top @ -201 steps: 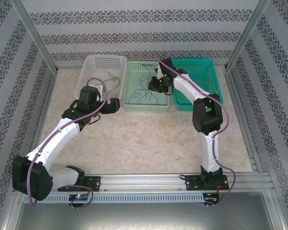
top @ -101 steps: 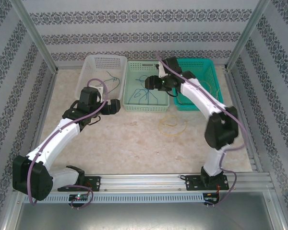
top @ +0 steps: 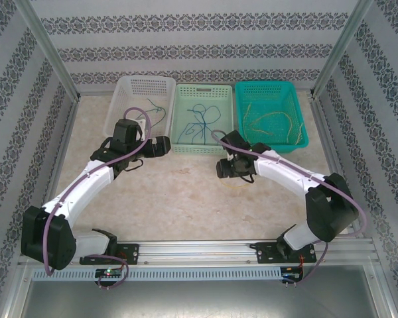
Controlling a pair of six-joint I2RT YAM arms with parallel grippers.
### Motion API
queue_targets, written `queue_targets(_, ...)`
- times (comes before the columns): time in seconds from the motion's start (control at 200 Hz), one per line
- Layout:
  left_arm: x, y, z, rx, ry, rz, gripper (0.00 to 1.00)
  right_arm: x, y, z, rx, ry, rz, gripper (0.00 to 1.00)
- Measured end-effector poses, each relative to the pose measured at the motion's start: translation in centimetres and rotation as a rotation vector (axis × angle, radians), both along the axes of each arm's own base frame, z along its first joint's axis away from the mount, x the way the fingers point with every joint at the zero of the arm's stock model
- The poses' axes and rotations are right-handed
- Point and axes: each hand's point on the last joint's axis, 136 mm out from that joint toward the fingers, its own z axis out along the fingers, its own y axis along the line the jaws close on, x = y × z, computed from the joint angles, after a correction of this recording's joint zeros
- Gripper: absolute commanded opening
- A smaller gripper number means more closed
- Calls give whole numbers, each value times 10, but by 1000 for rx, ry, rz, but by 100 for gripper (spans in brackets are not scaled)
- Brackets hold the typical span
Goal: Untangle the cables
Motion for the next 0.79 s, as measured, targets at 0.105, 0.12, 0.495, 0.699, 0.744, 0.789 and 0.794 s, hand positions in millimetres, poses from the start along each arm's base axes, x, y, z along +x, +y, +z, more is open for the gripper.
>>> queue_targets(0.105,0,-1,0,-10,4,0,100,-2,-7,-7,-38,0,-17,55)
queue_targets(0.12,0,-1,0,-11,4,0,100,-2,-8,-7,-44,-4,-19,55)
queue_targets(0.495,-1,-3,-2,-24,14,-1,99,2,-21,-55,-274,35,89,51)
queue_targets(0.699,-1,-3,-2,-23,14,0,100,11,-16,-55,-336,13,128,54)
queue_targets(0.744,-1,-3,-2,-24,14,-1,99,14,-15,-52,-344,-1,133,55)
queue_targets(0.789,-1,-3,-2,-23,14,0,100,16,-13,-50,-355,-15,138,55)
queue_targets(0.794,-1,-3,-2,-23,14,0,100,16,-12,-49,-357,-18,142,55)
